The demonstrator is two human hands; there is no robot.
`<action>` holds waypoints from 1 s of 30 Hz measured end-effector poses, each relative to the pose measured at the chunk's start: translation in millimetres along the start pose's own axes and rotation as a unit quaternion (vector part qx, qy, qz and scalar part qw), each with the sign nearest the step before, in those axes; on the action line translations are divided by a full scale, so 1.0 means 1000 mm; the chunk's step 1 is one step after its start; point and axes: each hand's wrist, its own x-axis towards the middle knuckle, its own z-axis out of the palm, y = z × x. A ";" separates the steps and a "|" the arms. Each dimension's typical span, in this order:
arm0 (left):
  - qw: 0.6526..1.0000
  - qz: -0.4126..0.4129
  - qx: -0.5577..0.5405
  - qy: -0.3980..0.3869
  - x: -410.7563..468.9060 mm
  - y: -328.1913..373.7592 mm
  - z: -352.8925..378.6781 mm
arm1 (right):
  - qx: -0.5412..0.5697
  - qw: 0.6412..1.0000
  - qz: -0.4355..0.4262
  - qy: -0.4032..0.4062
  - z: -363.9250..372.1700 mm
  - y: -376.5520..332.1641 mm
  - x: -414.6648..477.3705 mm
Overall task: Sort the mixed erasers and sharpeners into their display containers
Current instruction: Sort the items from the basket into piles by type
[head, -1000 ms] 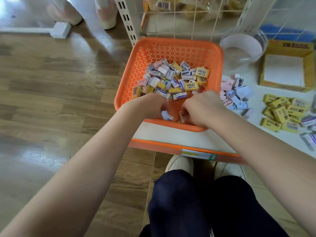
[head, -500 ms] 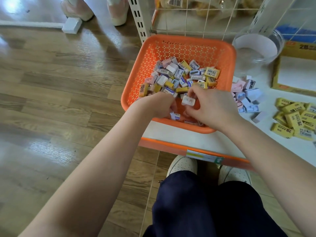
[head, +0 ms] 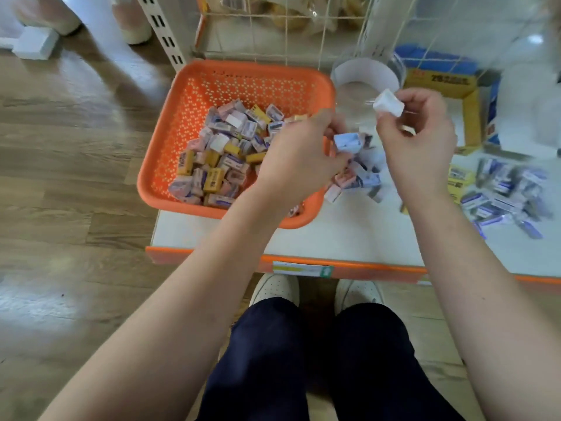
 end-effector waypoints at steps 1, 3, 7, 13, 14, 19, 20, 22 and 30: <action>0.999 0.019 0.025 -0.022 0.003 0.007 0.010 | -0.021 1.000 0.021 0.000 -0.009 0.009 0.006; 0.988 0.059 0.128 -0.059 0.007 0.011 0.027 | -0.069 0.994 0.062 -0.051 -0.019 0.026 0.012; 0.954 0.093 0.272 -0.085 0.007 -0.007 0.043 | -0.158 0.961 0.100 -0.204 -0.020 0.047 0.000; 0.941 0.083 0.317 -0.085 0.007 -0.011 0.052 | -0.212 0.945 0.098 -0.229 -0.015 0.060 -0.013; 0.936 0.083 0.329 -0.094 0.008 -0.010 0.053 | -0.209 0.944 0.099 -0.234 -0.015 0.060 -0.013; 0.977 0.074 0.188 -0.068 0.005 -0.012 0.047 | -0.177 0.952 0.109 -0.226 -0.017 0.053 -0.014; 0.989 0.077 0.124 -0.038 0.003 -0.014 0.043 | -0.164 0.955 0.108 -0.221 -0.017 0.049 -0.013; 0.995 0.079 0.050 0.035 -0.005 -0.019 0.032 | -0.156 0.963 0.086 -0.205 -0.014 0.040 -0.010; 0.991 -0.102 0.047 -0.066 -0.027 -0.077 -0.041 | -0.129 0.924 -0.130 -0.336 0.044 -0.027 -0.026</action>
